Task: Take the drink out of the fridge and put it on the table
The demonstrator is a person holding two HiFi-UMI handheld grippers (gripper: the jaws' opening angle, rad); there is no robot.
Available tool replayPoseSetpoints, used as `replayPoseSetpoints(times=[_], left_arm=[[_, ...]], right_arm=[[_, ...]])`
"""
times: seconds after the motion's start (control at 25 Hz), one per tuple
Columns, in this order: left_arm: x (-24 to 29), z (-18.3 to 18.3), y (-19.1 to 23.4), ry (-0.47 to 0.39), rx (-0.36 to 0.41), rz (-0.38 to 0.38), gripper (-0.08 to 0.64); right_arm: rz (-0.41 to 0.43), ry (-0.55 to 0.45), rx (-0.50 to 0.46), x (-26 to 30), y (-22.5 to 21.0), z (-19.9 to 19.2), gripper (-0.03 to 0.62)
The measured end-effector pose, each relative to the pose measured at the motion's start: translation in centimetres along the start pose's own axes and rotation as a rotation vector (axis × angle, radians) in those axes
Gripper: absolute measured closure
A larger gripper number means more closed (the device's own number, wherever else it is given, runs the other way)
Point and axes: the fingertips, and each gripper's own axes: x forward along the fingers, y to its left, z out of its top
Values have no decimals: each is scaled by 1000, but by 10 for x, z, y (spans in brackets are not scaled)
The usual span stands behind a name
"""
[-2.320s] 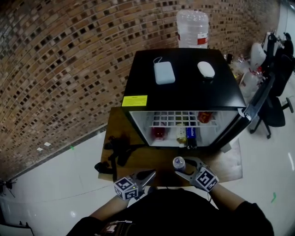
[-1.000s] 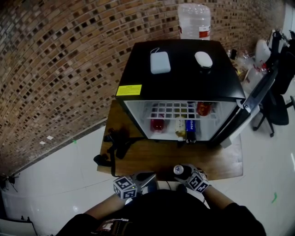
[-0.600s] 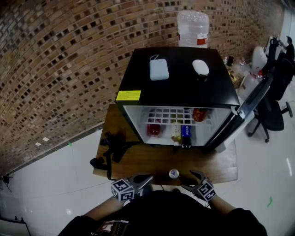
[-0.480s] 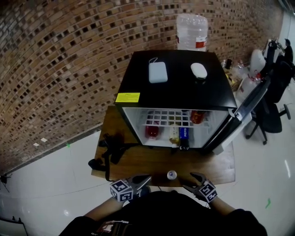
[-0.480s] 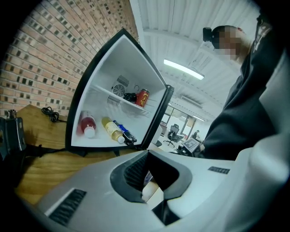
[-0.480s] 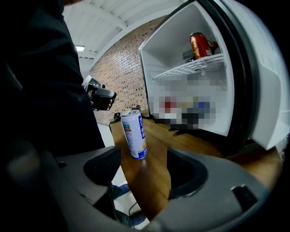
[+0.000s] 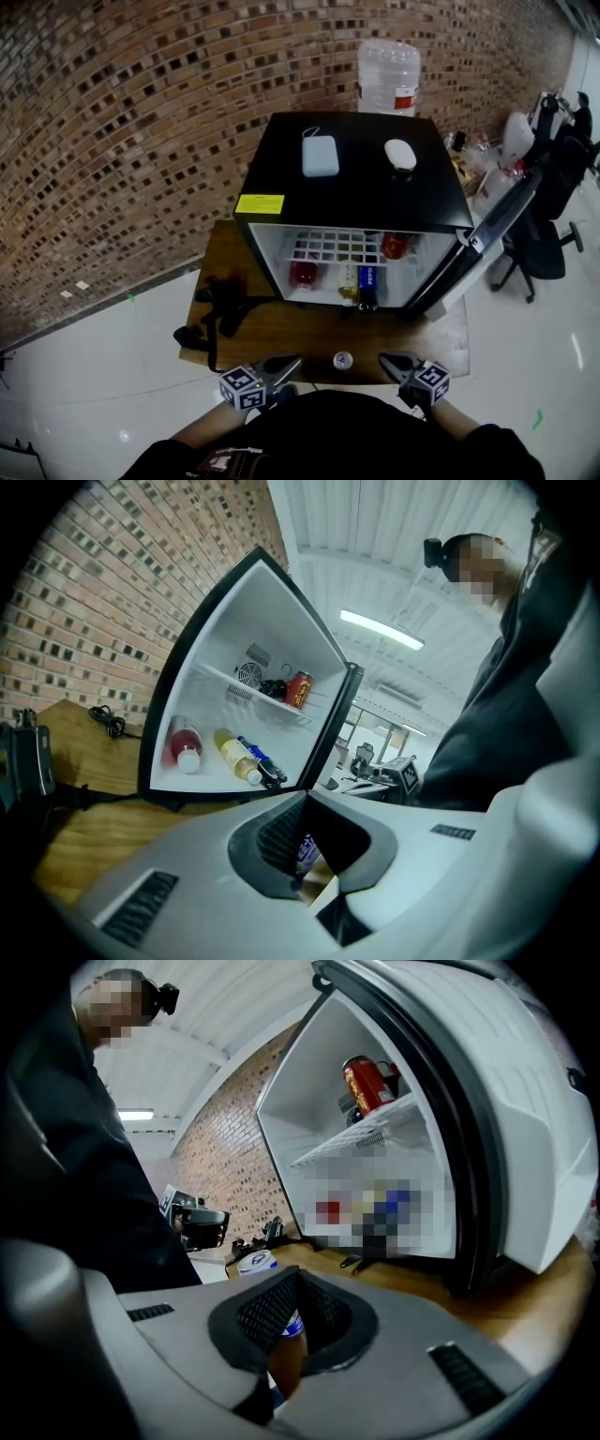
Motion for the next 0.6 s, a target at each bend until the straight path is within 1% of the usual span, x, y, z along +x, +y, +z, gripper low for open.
replayPoseSetpoints(times=[0.24, 0.44, 0.52, 0.6], left_arm=[[-2, 5, 1, -9, 0, 10, 561], [-4, 7, -14, -43, 2, 44, 561], [-7, 5, -23, -67, -5, 63, 561], [-14, 3, -33, -87, -10, 76, 561]], right_arm=[[18, 15, -24, -4, 7, 5, 600], [88, 24, -47, -10, 25, 10, 600], [122, 32, -76, -13, 31, 9, 600], [136, 40, -91, -17, 38, 10, 600]])
